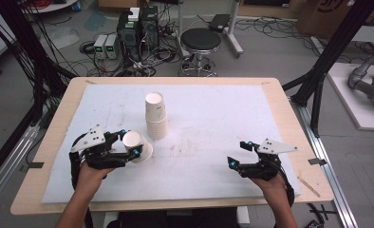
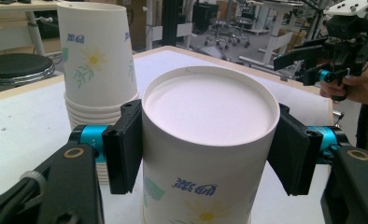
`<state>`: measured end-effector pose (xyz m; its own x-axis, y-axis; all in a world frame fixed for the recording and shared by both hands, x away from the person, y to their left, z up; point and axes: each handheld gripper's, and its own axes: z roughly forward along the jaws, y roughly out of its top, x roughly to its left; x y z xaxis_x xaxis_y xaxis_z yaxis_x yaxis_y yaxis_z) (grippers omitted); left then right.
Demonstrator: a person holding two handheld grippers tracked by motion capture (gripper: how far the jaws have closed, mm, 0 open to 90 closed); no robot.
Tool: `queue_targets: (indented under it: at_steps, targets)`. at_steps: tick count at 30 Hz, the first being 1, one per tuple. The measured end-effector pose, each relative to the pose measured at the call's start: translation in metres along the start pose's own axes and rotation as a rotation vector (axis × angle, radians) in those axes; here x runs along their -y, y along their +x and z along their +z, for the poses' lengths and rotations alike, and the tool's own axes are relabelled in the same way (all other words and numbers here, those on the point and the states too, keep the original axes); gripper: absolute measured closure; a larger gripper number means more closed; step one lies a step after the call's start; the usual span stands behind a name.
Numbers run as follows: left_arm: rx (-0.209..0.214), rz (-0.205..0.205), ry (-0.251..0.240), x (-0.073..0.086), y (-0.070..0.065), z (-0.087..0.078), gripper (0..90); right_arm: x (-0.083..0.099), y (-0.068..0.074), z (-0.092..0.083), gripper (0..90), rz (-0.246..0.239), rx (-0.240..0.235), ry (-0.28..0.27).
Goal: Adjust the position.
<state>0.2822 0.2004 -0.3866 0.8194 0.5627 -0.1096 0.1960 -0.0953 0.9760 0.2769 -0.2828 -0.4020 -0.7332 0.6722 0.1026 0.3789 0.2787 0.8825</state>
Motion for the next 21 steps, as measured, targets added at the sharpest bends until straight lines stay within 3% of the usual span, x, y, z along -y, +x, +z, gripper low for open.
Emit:
queue_targets:
  at_steps: [13, 21]
  targets:
    - [0.046, -0.015, -0.004, -0.001, -0.003, 0.01, 34.1, 0.0, 0.003, 0.0, 20.3, -0.002, -0.014, -0.01]
    - [0.077, -0.01, -0.003, -0.004, -0.01, 0.015, 33.9, -0.008, 0.012, 0.0, 20.3, -0.033, -0.089, -0.012]
